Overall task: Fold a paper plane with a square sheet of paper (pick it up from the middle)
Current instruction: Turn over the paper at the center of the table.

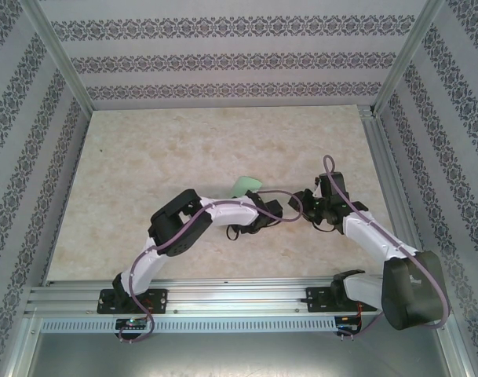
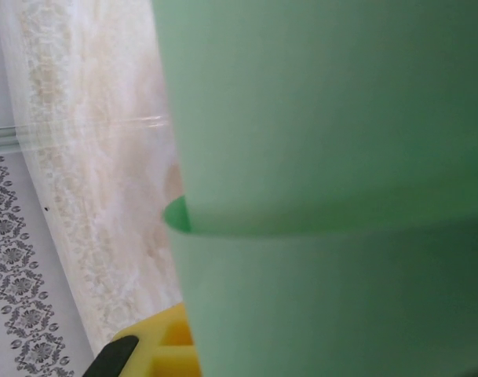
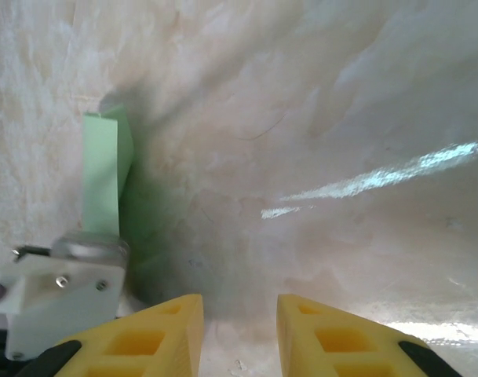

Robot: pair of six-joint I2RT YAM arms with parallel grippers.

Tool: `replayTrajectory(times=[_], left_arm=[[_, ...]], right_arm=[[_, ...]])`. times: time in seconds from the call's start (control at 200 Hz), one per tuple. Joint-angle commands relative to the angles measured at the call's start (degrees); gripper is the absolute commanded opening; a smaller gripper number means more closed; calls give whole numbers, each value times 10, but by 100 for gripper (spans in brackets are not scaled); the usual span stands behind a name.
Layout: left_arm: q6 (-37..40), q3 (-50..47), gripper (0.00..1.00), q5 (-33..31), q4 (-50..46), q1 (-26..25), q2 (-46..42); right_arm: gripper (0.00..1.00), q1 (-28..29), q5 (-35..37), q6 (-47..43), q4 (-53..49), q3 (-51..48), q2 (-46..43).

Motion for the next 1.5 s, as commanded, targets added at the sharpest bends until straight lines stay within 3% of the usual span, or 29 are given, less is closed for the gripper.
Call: replayTrajectory(times=[0.0, 0.085, 0.21, 0.325, 0.57, 0.659, 0.854, 1.024, 1.254, 1.494], left_arm=[[-12, 22, 8, -4, -22, -33, 8], [4, 23, 15, 22, -11, -44, 10], [51, 21, 35, 106, 15, -47, 6], [69, 14, 47, 164, 34, -47, -17], [96, 16, 61, 338, 66, -40, -91], [81, 8, 68, 370, 82, -29, -124], [40, -50, 71, 426, 138, 35, -231], [10, -130, 73, 529, 208, 107, -281], [10, -149, 76, 736, 278, 170, -233], [-2, -138, 76, 757, 308, 197, -181]], right_arm=[[31, -1, 6, -6, 2, -7, -12], [31, -2, 2, -6, 3, -7, -7], [32, -2, -11, -6, 10, -5, 4], [32, -2, -24, -11, 12, 0, 15], [33, 7, -35, -20, 7, 23, 42], [33, 13, -28, -17, 6, 28, 44], [35, 49, -18, 6, 22, 23, 49], [35, 97, -1, 36, 49, 9, 54], [35, 133, 6, 59, 83, 6, 81], [34, 143, 9, 65, 89, 8, 91]])
